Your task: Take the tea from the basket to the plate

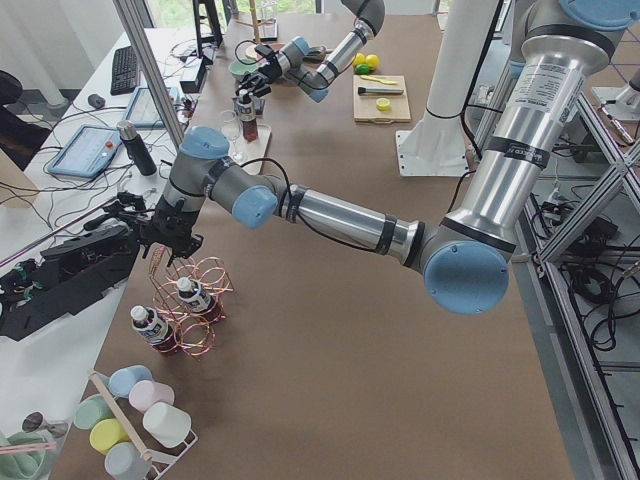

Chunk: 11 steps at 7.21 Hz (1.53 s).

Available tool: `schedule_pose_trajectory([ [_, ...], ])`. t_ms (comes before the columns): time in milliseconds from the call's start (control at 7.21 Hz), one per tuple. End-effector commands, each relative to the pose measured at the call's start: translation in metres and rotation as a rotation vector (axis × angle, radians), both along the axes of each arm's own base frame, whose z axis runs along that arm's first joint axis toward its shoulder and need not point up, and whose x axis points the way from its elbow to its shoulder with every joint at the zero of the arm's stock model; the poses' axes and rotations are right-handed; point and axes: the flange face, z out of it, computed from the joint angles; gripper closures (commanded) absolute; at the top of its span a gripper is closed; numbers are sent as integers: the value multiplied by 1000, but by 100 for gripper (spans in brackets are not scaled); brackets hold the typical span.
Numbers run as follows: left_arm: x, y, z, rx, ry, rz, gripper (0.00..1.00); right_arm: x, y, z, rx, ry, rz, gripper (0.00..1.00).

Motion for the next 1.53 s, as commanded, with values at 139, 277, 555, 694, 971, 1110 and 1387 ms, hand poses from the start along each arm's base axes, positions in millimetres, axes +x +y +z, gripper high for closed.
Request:
schedule_pose_trajectory([
  [139, -30, 54, 5, 46, 87, 138, 2, 17, -5, -13, 22, -13, 14, 0],
  [277, -41, 96, 35, 89, 62, 296, 2, 37, -17, -28, 21, 11, -7, 0],
  [555, -82, 165, 75, 228, 61, 531, 3, 111, -49, -56, 8, 106, -110, 0],
  [694, -83, 191, 102, 339, -10, 714, 4, 130, -49, -55, -25, 155, -168, 0],
  [971, -79, 234, 154, 575, -221, 1108, 3, 170, -44, -50, -260, 307, -384, 0],
  [1110, -78, 233, 157, 567, -210, 1187, 3, 173, -49, -38, -387, 346, -447, 0],
  [1387, -70, 229, 144, 576, -188, 1331, 3, 209, 32, 23, -725, 315, -515, 0],
])
